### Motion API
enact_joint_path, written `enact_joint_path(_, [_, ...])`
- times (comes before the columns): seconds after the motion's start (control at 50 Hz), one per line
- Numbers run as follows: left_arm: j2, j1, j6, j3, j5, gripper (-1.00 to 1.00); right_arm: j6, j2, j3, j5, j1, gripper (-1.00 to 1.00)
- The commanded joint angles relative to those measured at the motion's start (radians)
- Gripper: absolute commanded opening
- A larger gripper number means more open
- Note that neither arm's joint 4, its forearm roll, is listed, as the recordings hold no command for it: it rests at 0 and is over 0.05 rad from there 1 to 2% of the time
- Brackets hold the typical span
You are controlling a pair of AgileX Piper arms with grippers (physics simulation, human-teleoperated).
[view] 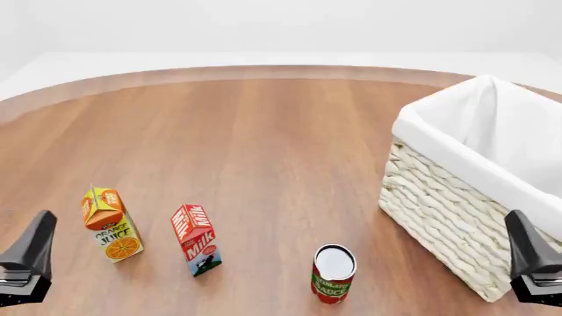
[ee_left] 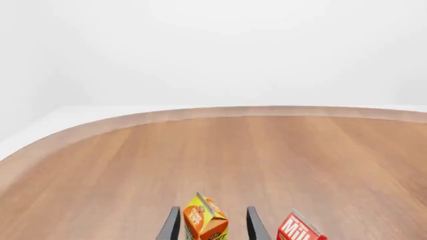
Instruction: Pick the milk and place it in the basket.
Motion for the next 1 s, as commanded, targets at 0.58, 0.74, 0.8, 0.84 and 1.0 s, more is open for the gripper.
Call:
enact_joint_path(0.58, [0.005,0.000,0.000,-0.003,-0.001,1.00,-0.077,-0.006,-0.263,0.272,0.082,1.00])
enact_joint_path(0.74, [0.005,0.000,0.000,-0.003,-0.001,1.00,-0.074,-0.004,-0.341,0.396,0.102,1.00])
enact_joint_path(0.8, [0.005,0.000,0.000,-0.003,-0.001,1.00,-0.048,0.043,-0.366,0.410,0.132,1.00])
enact_joint_path(0.84, [0.005,0.000,0.000,-0.003,-0.001,1.00,-0.047,0.057,-0.378,0.414,0.138,1.00])
enact_joint_path(1.0, [0.005,0.000,0.000,-0.003,-0.001,1.00,0.028,0.210,-0.499,0.454,0.224,1.00])
